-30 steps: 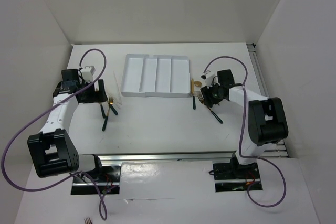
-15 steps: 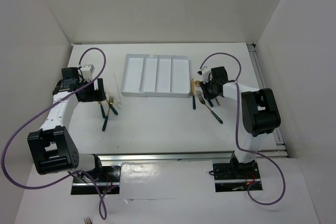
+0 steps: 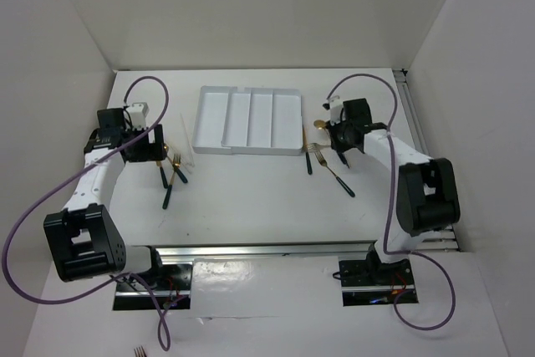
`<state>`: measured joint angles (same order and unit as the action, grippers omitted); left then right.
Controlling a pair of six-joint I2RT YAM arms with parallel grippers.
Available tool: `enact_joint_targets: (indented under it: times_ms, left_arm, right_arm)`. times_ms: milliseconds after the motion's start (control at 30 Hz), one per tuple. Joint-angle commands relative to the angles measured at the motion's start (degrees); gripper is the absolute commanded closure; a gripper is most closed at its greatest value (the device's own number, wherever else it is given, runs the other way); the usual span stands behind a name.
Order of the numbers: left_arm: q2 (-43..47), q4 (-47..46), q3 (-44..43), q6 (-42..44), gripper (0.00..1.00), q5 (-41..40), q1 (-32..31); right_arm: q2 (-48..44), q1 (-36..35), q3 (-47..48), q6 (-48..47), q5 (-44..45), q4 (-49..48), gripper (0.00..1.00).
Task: Sort the eating utensils into containers
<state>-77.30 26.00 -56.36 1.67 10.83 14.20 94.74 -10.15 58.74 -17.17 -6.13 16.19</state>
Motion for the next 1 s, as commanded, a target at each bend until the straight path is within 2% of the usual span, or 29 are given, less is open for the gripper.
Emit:
enact_joint_targets:
  times_ms: [0, 67, 133, 300, 433, 767, 933, 967]
  left_arm:
    - [3.64, -2.61, 1.77, 0.61, 0.0, -0.63, 0.13]
    - [4.52, -2.62, 2.31, 0.61, 0.0, -1.16, 0.13]
    - [5.05, -2.62, 2.31, 0.09, 0.0, -1.16, 0.13]
    - [4.26, -2.62, 1.7, -2.46, 0.0, -1.69, 0.13]
    - [4.26, -1.92, 0.55, -2.46, 0.0, -2.39, 0.13]
    - [5.31, -0.77, 0.55, -2.46, 0.0, -4.24, 0.13]
    - [5.93, -0.25, 0.03, -2.46, 0.0, -4.76, 0.13]
    - [5.93, -0.25, 0.02, -2.46, 0.0, -4.77, 0.13]
  right_arm:
    - [-10.26, 2.77, 4.89, 5.46, -0.72, 2.45, 1.0]
    - [-13.25, 2.77, 4.89, 7.14, -5.62, 0.69, 1.0]
    - [-13.26, 2.77, 7.25, 13.63, -13.09, -0.1, 1.0]
    - [-3.36, -1.43, 14.64, 36.1, -22.41, 1.66, 1.0]
    - [3.33, -4.44, 20.52, 43.78, -22.53, 0.86, 1.0]
    - [22.14, -4.96, 36.08, 48.72, -19.19, 2.79, 1.0]
    - [27.94, -4.96, 38.47, 46.79, -18.21, 2.27, 1.0]
    - [27.96, -4.96, 38.47, 45.92, -18.21, 2.27, 0.88]
